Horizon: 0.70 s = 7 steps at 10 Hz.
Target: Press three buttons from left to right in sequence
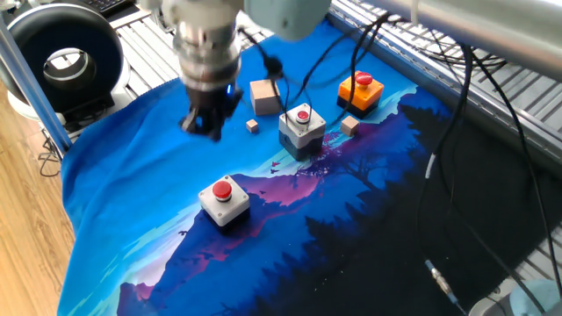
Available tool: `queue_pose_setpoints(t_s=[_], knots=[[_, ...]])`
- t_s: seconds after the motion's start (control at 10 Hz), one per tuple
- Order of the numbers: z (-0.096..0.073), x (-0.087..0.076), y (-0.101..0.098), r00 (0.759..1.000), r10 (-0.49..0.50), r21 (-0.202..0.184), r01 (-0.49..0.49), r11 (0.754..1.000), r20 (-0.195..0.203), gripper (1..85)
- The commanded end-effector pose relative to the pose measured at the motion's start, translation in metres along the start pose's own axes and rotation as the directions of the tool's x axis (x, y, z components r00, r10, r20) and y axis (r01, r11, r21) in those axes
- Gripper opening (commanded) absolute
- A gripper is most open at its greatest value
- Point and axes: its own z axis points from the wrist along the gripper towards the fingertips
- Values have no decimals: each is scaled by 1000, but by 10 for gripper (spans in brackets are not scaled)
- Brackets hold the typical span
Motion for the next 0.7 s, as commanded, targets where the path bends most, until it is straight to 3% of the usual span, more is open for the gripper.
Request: queue_pose_setpoints(t_s=[0.0,0.2,0.3,0.5,0.6], knots=[[-11,-40,-55,996,-42,32,40,999,73,10],[-11,-43,-84,996,-61,62,57,996,69,10],[-9,-50,-91,995,-49,61,43,997,90,10],[0,-59,-78,994,0,2,0,1000,106,10],[1,-59,-77,995,0,1,0,1000,105,10]])
